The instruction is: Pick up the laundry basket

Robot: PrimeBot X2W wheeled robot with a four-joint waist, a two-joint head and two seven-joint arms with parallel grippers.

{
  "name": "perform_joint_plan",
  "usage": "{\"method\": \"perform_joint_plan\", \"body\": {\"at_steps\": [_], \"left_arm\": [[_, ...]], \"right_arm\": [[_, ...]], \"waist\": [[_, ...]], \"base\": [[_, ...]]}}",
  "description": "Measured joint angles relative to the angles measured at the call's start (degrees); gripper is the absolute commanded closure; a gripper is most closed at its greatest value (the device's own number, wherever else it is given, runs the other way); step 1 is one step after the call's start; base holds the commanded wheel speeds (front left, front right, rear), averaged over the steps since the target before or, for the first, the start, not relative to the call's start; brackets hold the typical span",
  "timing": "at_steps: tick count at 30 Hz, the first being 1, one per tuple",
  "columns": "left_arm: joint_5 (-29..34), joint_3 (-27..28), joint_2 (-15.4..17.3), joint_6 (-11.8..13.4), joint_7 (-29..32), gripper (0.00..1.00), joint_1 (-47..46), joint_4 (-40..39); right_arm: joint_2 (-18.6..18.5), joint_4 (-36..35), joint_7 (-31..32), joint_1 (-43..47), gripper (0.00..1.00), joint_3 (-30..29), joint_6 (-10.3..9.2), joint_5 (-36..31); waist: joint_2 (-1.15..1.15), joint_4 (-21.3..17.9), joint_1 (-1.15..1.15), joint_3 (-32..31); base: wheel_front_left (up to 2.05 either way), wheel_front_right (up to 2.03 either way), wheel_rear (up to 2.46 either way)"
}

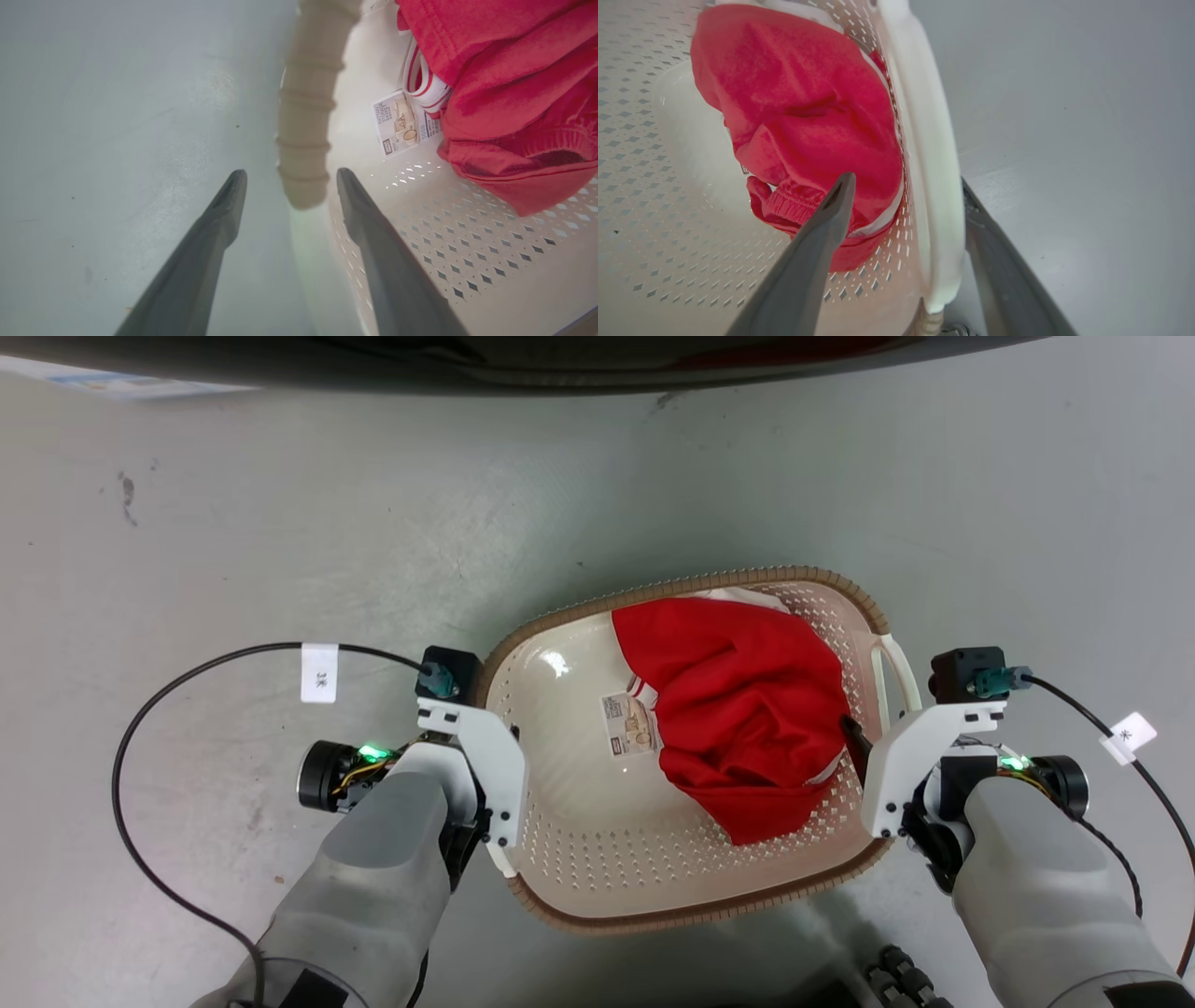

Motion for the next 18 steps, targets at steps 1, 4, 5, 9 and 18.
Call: {"method": "perform_joint_plan", "body": {"at_steps": [1,4,5,9,18], "left_arm": [[-0.01,-0.05,-0.02,-0.03,0.25,0.0,-0.23,0.0],[-0.4,-0.26,-0.09,-0.16,0.65,0.24,-0.65,0.16],[-0.41,-0.34,-0.09,-0.35,0.76,0.63,-0.74,0.22],[-1.0,-0.53,-0.27,-1.05,1.27,1.0,-0.8,0.32],[-1.99,-1.12,0.24,-1.56,0.7,1.0,-1.21,0.54]], "right_arm": [[0.01,0.08,0.3,-0.12,0.0,0.23,0.0,0.22],[0.04,0.12,0.98,-0.72,0.09,0.87,0.0,0.78],[0.07,0.12,1.32,-0.83,0.4,1.04,0.0,0.97],[0.09,0.22,2.4,-0.83,1.0,1.94,0.0,2.35],[0.29,0.48,3.18,-0.62,1.0,5.16,0.04,6.02]], "waist": [[0.0,0.03,0.0,0.29],[0.0,0.1,0.0,0.9],[0.0,0.1,0.0,1.05],[0.0,0.13,0.0,1.42],[0.0,0.21,0.0,1.02]], "base": [[0.0,0.0,0.0],[0.0,0.0,0.0],[0.0,0.0,0.0],[0.0,0.0,0.0],[0.0,0.0,0.0]]}}
